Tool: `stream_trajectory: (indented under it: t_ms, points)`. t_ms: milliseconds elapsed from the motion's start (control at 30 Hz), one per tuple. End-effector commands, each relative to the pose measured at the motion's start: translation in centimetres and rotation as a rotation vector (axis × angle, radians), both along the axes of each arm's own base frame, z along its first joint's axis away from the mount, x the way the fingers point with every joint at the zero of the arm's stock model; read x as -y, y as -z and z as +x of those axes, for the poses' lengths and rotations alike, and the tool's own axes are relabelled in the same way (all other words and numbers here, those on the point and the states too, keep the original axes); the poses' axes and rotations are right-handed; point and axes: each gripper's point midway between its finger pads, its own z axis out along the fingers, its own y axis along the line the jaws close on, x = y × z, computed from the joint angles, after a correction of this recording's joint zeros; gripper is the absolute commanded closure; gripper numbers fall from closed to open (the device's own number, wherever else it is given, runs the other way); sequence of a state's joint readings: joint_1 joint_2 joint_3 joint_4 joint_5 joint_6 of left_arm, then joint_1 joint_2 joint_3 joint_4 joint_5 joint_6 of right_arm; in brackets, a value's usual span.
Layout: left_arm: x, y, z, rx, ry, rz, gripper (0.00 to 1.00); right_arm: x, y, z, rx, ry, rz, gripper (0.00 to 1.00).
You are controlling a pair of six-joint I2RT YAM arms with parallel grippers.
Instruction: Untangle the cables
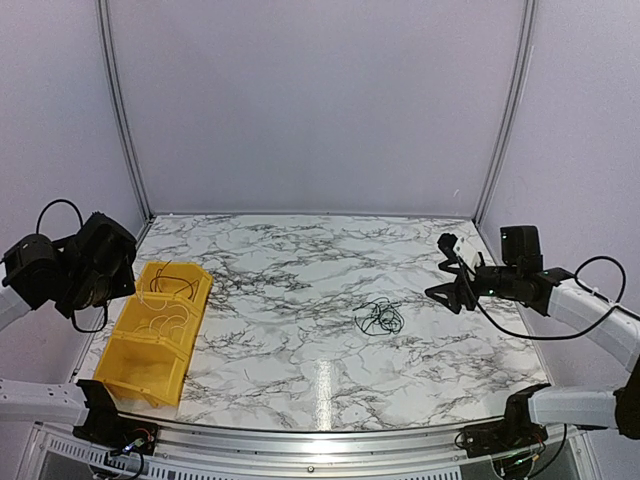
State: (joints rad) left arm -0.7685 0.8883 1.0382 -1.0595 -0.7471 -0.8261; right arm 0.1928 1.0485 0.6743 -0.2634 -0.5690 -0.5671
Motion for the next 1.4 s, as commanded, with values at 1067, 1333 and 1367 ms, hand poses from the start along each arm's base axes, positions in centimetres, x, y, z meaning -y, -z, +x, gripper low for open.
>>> stream_trajectory:
  t_ms: [1067,1333,1367]
  points:
    - [-1.3,19.1,4.6,-0.424,-0.166,0.061,1.00,1.2,2.3,1.3,-0.044,0.042,-0.040,0.22]
    - [-1.0,19.3,4.7,-0.440,-0.146,0.042,0.99,1.3,2.7,1.4,-0.048,0.044,-0.053,0.22]
    - [-0.9,19.1,4.7,-0.438,-0.140,0.040,0.88,1.3,2.8,1.5,-0.048,0.044,-0.055,0.22]
